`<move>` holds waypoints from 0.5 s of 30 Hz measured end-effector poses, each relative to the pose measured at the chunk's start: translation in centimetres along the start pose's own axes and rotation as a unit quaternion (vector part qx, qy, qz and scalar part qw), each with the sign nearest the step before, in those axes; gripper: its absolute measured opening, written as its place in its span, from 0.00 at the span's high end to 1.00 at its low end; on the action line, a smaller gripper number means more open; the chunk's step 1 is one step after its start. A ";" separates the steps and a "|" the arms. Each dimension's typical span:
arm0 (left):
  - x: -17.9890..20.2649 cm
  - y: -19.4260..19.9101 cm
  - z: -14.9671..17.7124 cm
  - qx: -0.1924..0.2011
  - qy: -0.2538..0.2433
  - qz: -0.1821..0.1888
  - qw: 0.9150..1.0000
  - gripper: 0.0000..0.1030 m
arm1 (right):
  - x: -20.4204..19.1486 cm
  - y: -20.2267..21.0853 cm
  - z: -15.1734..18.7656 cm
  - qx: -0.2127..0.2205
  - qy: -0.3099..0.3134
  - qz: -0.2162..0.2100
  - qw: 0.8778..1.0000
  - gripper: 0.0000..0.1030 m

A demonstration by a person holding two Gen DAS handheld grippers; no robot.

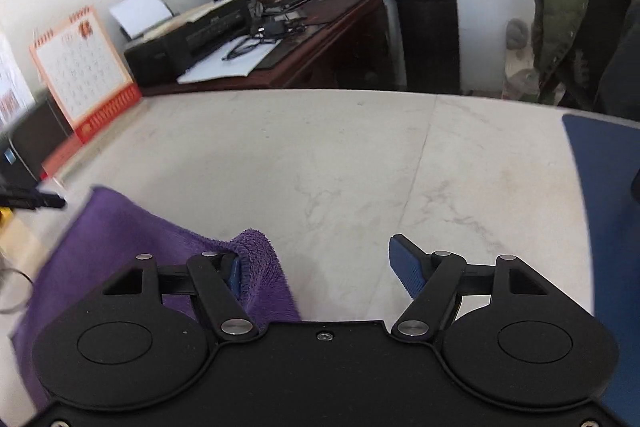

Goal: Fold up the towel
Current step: 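Lower the towel onto the table and open both tools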

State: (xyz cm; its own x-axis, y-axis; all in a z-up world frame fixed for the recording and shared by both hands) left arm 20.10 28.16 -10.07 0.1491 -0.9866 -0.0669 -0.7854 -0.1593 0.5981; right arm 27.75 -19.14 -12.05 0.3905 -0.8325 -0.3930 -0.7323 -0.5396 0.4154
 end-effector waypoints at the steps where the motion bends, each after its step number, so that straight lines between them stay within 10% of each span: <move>1: 0.0 0.5 -0.1 0.002 0.000 -0.003 1.000 0.75 | 0.3 -0.1 -0.1 -0.002 -0.022 -0.011 1.000 0.30; 7: 2.8 4.4 1.1 0.000 -0.030 0.031 0.999 0.75 | -2.0 -1.7 0.8 -0.098 0.113 -0.028 0.988 0.30; 15: 10.6 5.2 6.1 -0.020 -0.089 0.135 0.987 0.75 | -5.8 2.1 1.1 -0.126 0.344 -0.019 0.930 0.25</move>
State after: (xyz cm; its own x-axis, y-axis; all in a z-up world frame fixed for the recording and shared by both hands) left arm 13.95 16.64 -12.57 -0.1738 -0.9840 -0.0383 -0.7566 0.1085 0.6448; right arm 23.33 -15.34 -9.78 0.7419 -0.6483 0.1710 -0.5904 -0.5110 0.6247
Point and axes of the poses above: each gripper's, at about its wrist camera, not at the fingertips, and y roughly against the way its jaws point, x to its right, z to its underside, the point moved 6 cm from there along -y, roughly the way its jaws point, and after that the axes turned 14 degrees about x, right-handed, at the moved point
